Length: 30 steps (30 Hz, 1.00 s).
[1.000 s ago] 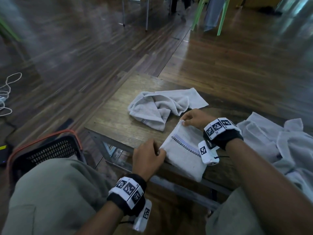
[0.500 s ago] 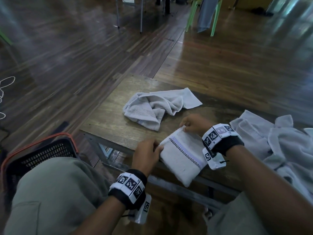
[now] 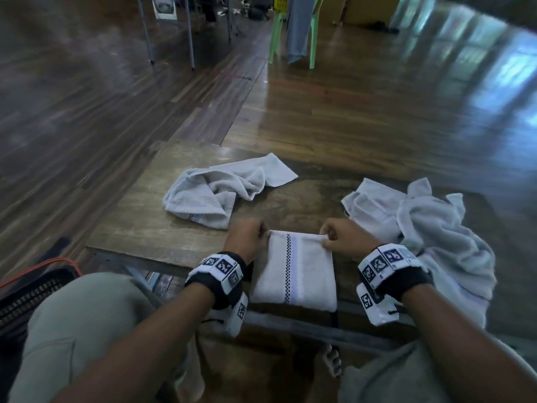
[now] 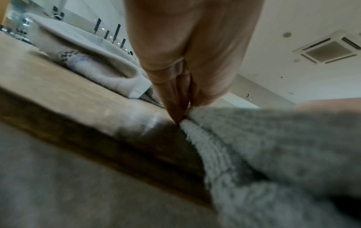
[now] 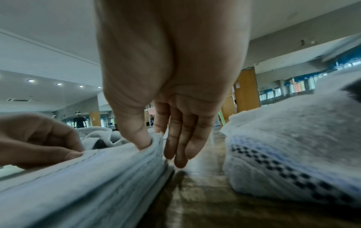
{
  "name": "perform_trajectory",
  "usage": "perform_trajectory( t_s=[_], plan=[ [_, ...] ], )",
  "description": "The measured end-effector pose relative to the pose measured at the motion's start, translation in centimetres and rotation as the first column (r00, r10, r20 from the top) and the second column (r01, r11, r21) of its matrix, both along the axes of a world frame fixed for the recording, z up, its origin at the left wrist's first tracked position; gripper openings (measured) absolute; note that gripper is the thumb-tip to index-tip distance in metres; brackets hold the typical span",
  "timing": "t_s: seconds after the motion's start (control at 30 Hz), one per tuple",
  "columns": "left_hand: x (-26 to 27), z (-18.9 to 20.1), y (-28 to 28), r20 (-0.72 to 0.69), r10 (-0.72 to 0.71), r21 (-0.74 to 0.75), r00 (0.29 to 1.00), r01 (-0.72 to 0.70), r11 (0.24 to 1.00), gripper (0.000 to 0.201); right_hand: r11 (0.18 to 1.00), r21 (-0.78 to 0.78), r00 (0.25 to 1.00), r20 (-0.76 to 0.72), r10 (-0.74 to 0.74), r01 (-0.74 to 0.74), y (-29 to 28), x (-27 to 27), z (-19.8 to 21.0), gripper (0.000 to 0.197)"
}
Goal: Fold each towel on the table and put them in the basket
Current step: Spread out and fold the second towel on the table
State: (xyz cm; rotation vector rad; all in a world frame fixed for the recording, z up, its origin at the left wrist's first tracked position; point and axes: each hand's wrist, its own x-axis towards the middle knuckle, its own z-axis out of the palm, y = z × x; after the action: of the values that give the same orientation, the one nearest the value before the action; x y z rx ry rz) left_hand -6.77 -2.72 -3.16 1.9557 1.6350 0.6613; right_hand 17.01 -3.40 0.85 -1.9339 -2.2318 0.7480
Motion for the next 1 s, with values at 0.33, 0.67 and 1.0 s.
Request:
perform_trajectory(
  t_s=[0.33, 0.67, 1.0],
  plan=[
    [0.8, 0.8, 1.9, -0.181, -0.115, -0.078, 0.977, 0.102, 0.992, 0.012, 0.996, 0.066, 0.992, -0.114, -0.046, 0.054, 0.1, 1.3, -1.6, 0.017],
    [0.1, 1.4, 2.4, -0.365, -0.328, 0.014, 0.872, 0.357, 0.934, 0.014, 0.951, 0.298, 0.996, -0.015, 0.092, -0.083, -0.3, 1.0, -2.3, 0.016],
    [0.4, 0.3, 2.7, -0.319, -0.236, 0.022, 0.918, 0.256, 0.967, 0.008, 0.958, 0.280, 0.981, -0.195, -0.014, 0.069, 0.0, 1.7, -2.9, 0.006]
  ],
)
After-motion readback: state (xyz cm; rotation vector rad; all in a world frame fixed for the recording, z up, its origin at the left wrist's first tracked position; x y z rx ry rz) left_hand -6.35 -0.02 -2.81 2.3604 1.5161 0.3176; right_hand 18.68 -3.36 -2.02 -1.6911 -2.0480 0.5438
